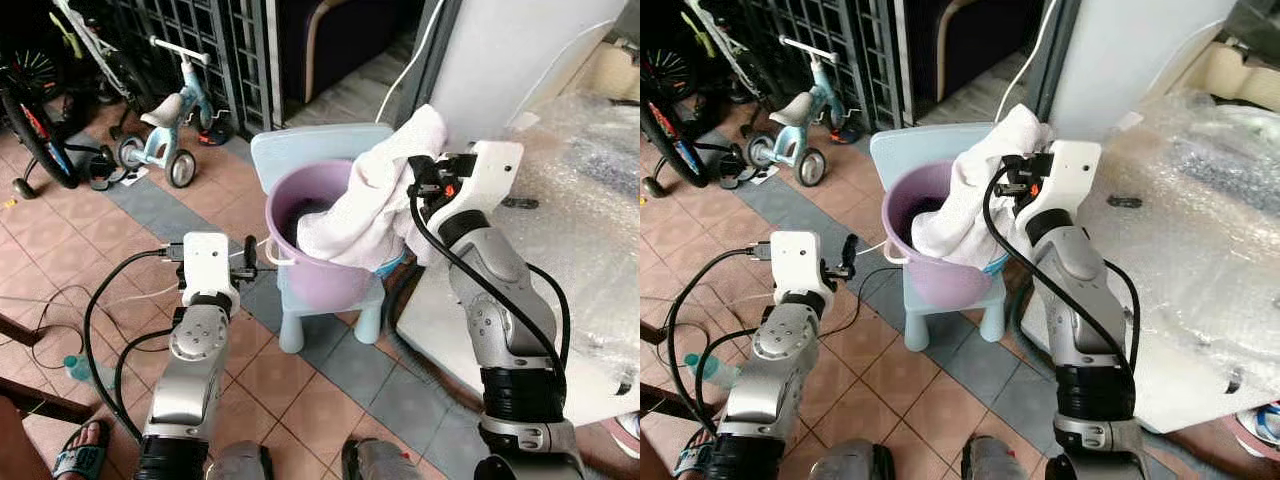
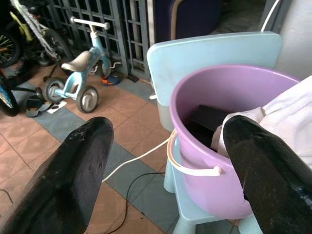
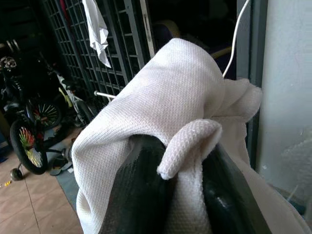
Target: Clothes washing
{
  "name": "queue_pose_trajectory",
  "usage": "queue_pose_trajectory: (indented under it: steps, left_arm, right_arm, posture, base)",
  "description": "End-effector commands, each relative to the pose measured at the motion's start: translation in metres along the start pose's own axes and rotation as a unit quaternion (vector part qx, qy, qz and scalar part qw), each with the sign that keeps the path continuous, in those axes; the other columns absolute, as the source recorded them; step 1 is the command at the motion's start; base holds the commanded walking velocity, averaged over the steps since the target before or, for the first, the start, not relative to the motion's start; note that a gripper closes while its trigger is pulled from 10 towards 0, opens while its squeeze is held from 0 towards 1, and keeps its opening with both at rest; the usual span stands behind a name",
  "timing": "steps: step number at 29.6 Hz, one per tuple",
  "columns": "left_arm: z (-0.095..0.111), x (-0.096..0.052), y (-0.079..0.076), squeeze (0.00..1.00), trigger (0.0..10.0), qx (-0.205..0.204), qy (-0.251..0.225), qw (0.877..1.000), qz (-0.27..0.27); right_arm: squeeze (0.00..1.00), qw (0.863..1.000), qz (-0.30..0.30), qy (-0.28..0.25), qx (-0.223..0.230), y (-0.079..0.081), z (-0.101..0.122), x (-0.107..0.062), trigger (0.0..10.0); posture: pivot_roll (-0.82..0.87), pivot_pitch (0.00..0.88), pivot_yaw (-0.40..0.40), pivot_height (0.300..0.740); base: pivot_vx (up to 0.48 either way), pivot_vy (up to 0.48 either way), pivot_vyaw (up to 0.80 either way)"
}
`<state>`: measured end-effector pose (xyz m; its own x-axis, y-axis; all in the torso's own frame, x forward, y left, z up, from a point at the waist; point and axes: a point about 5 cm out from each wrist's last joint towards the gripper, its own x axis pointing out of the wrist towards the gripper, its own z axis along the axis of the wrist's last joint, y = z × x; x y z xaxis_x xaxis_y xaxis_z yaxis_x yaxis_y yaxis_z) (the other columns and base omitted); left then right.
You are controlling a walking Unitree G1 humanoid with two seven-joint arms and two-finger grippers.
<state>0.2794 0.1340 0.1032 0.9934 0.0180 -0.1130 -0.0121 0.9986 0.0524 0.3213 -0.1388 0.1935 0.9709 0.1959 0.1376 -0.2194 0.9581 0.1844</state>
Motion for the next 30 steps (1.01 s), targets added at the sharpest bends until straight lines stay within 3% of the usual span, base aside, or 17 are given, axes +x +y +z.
queue_pose_trajectory:
  steps: [1, 17, 30]
  left_arm:
    - [0.001, -0.001, 0.000, 0.00, 10.0, 0.001, -0.003, 1.000, -0.002]
    - [-0.003, -0.003, 0.001, 0.00, 10.0, 0.003, 0.004, 1.000, -0.011]
    - [-0.004, -0.002, 0.002, 0.00, 10.0, 0.010, 0.004, 1.000, -0.018]
  right_arm:
    - [0.00, 1.000, 0.010, -0.022, -0.004, 0.004, 0.011, 0.004, 10.0]
    - [0.00, 0.999, -0.028, -0.029, -0.023, -0.007, 0.014, 0.005, 10.0]
    - [0.00, 0.999, -0.040, -0.028, -0.025, -0.009, 0.012, 0.007, 10.0]
  posture:
    - [0.03, 0.079, -0.007, 0.740]
    - [0.02, 0.083, -0.007, 0.740]
    - [0.02, 0.080, -0.003, 0.740]
  base:
    - [0.000, 0.000, -0.80]
    - [0.000, 0.000, -0.78]
    - [0.000, -0.262, -0.77]
